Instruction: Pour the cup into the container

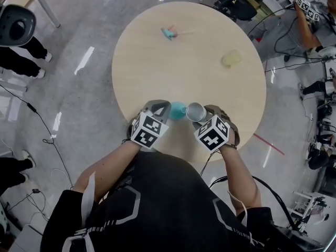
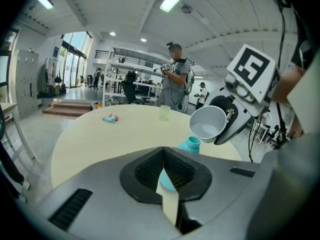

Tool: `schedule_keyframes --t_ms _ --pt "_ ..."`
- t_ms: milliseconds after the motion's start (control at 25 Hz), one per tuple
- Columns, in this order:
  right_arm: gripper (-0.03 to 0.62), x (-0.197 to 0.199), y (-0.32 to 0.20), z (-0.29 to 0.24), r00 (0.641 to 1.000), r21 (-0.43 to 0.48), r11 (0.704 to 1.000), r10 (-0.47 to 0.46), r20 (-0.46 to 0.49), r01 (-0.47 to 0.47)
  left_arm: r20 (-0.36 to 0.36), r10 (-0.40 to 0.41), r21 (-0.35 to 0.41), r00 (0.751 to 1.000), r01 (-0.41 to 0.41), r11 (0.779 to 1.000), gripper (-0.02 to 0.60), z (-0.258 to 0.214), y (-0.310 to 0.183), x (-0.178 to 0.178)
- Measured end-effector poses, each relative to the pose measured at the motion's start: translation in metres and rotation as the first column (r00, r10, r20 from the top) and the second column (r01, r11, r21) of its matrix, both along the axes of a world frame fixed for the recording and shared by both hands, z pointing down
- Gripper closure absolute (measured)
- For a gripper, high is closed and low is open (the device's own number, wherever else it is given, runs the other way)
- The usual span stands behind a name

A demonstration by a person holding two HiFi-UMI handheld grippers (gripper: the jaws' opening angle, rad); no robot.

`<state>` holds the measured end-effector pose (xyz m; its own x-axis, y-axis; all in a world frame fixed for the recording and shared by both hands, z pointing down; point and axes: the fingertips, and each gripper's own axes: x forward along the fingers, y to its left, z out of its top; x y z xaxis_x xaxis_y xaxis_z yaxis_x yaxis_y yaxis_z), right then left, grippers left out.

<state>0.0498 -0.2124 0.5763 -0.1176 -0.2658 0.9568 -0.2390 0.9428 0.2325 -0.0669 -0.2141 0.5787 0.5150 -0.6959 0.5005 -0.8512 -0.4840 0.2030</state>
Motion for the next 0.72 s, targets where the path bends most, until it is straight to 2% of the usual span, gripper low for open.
schedule_keyframes --t_ms 200,440,720 --pt "0.307 -0.001 0.001 0.002 0.991 -0.003 0.998 0.058 0.118 -0.058 0.013 0.001 0.007 1.0 -0.001 1.0 0.58 -0.002 -0.001 0.0" --pt "0.306 -0.001 0.0 -0.003 0.961 -0.005 0.995 0.102 0.257 -0.104 0.014 0.002 0.019 1.0 -0.003 1.0 0.58 -0.014 -0.005 0.007" --pt "0.306 -0.003 -0.001 -0.011 0.855 -0.03 0.98 0.188 0.484 -0.198 0.007 0.008 0.04 1.0 -0.009 0.999 0.58 -0.032 -0.006 0.018"
